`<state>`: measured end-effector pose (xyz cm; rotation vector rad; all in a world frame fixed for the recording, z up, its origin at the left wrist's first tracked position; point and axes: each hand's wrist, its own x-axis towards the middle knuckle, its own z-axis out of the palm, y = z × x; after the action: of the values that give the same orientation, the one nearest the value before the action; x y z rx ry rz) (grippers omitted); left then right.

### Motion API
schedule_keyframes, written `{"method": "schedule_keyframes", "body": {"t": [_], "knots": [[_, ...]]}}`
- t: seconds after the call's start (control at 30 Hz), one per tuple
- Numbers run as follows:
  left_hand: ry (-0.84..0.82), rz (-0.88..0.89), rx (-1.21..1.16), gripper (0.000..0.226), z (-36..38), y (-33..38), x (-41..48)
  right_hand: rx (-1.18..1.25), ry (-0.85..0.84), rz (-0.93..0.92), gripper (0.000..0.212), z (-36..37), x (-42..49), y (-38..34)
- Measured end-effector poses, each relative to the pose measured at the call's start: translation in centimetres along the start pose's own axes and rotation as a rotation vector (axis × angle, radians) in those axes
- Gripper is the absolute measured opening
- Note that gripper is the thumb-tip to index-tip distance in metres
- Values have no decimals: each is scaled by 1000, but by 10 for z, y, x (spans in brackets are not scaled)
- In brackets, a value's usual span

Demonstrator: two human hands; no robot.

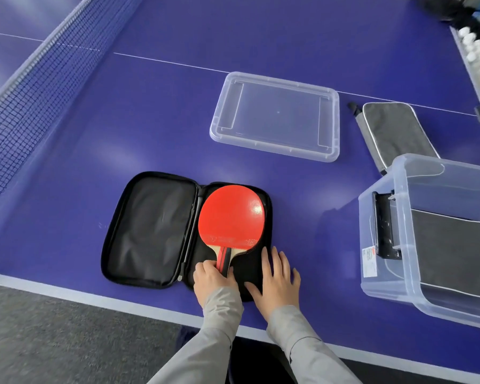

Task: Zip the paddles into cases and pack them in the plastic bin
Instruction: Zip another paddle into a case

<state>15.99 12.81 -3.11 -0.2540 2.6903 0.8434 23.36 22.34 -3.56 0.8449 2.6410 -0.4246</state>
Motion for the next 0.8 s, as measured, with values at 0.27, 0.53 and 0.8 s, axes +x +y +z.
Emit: {"method": "schedule_keyframes", "body": {"t": [0.27, 0.53, 0.8], "knots": [[1, -26, -10, 37, 3, 3, 1, -31, 8, -14, 92, 3, -3, 2], [-189, -16, -139, 54, -14, -3, 7, -41, -8, -20, 95, 6, -3, 8], [161, 216, -204, 46, -85, -47, 41, -18, -30, -14, 94, 6, -4, 8]]}}
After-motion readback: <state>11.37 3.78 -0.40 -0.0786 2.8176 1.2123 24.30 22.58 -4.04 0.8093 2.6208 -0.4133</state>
